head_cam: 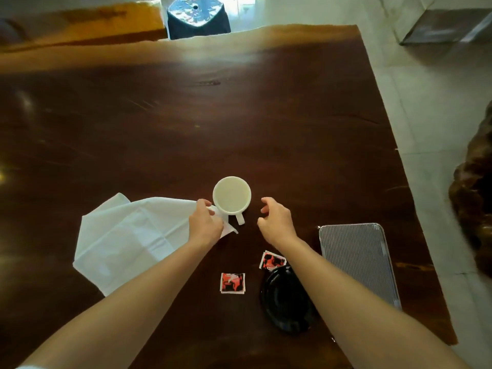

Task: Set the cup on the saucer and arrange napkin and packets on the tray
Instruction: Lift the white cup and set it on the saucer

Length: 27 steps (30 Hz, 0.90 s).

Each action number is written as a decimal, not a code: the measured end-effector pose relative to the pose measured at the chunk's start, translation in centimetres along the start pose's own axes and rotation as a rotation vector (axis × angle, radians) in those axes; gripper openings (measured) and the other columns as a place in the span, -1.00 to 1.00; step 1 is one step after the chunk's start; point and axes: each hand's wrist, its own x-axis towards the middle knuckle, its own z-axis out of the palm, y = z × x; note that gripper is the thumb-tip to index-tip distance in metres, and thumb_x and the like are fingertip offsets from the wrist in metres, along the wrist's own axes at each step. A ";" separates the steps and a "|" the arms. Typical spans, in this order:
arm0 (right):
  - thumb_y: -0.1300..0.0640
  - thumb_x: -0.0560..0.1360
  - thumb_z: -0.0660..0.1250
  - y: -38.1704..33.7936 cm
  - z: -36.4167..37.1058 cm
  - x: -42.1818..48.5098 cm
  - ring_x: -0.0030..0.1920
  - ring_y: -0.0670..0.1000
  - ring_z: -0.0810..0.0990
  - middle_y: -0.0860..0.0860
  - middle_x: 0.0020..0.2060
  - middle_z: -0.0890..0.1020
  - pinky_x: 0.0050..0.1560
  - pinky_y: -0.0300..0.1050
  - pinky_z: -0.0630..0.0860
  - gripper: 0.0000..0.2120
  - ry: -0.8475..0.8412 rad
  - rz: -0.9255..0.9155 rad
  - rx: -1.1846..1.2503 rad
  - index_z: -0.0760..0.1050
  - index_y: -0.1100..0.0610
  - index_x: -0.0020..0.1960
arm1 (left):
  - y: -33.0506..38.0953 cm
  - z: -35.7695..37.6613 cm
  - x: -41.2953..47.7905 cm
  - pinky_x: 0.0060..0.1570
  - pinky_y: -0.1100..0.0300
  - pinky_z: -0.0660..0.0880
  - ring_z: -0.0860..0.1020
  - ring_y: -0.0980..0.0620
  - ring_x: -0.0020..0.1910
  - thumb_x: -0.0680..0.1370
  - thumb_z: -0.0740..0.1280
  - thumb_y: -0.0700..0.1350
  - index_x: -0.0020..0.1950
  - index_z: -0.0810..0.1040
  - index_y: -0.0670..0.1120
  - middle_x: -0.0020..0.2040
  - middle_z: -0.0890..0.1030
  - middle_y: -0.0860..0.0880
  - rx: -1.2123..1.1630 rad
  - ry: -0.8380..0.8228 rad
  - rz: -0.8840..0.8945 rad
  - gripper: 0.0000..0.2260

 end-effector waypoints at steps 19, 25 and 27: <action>0.01 0.56 0.36 -1.8 3.4 3.9 0.26 -0.04 0.41 0.05 0.41 0.35 0.23 -0.10 0.42 -0.23 -0.118 -0.119 0.023 -0.03 -0.01 0.60 | -0.4 0.1 1.5 -0.06 0.29 0.45 0.55 0.08 0.09 0.39 0.53 -0.27 0.38 0.37 0.06 0.12 0.54 0.11 -0.054 -0.146 0.278 -0.35; -0.03 0.50 0.42 -0.9 2.6 0.1 0.17 -0.02 0.52 0.01 0.26 0.46 0.11 -0.04 0.56 -0.34 -0.030 -0.141 0.067 0.17 -0.04 0.49 | -0.4 -0.3 -1.7 0.02 0.25 0.49 0.55 0.09 0.13 0.37 0.58 -0.21 0.38 0.38 0.07 0.17 0.56 0.10 -0.032 -0.166 0.391 -0.34; -0.03 0.44 0.47 -0.3 2.1 -1.6 0.14 -0.02 0.53 0.02 0.23 0.48 0.11 0.03 0.60 -0.30 -0.001 -0.153 0.065 0.20 -0.03 0.47 | -0.3 -0.2 -3.2 -0.02 0.33 0.44 0.53 0.10 0.12 0.38 0.58 -0.22 0.38 0.38 0.05 0.16 0.55 0.12 -0.025 -0.172 0.432 -0.34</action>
